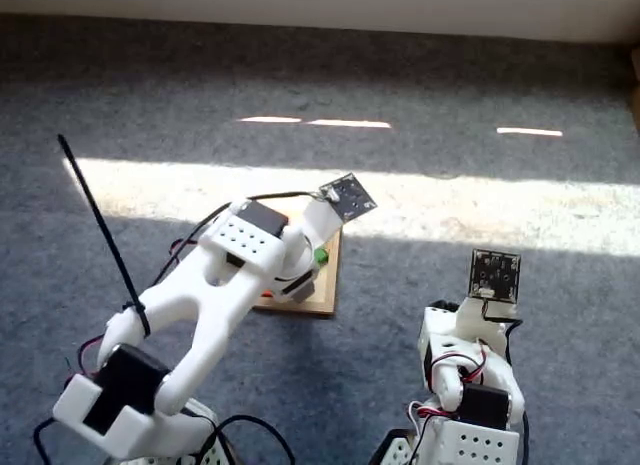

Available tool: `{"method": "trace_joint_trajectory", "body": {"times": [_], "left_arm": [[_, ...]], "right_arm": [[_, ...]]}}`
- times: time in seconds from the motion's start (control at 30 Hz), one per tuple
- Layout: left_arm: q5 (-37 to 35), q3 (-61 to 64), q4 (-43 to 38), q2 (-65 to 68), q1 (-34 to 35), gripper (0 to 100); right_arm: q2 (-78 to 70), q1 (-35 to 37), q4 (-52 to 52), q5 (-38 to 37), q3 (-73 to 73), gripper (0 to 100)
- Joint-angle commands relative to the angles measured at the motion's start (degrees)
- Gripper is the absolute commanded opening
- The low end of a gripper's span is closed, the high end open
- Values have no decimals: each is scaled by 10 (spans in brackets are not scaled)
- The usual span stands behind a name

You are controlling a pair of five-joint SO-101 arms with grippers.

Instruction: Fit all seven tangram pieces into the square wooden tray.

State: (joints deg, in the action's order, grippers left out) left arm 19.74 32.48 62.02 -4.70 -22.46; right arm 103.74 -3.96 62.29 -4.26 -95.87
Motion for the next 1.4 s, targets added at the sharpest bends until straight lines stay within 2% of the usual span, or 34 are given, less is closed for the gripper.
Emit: {"method": "trace_joint_trajectory", "body": {"times": [0.0,0.17,0.33,0.43,0.6,0.83,1.13,1.27,1.37], "left_arm": [[-14,-55,-20,37,-12,105],[-14,-80,-23,77,-16,115],[-15,-84,-20,84,-32,213],[-35,-84,-19,83,-41,224],[-42,-85,-16,83,-46,225],[-44,-118,33,82,-39,225],[-66,-121,30,80,-29,220],[-66,-100,30,33,-28,212],[-66,-59,25,-31,-28,152]], "right_arm": [[5,-7,-21,2,-80,41],[5,-7,-21,2,-80,41],[5,-7,-21,2,-80,41],[5,-7,-21,2,-80,41],[5,-7,-21,2,-80,41],[5,-7,-21,2,-80,41],[5,-7,-21,2,-80,41],[5,-7,-21,2,-80,41],[5,-7,-21,2,-80,41]]}}
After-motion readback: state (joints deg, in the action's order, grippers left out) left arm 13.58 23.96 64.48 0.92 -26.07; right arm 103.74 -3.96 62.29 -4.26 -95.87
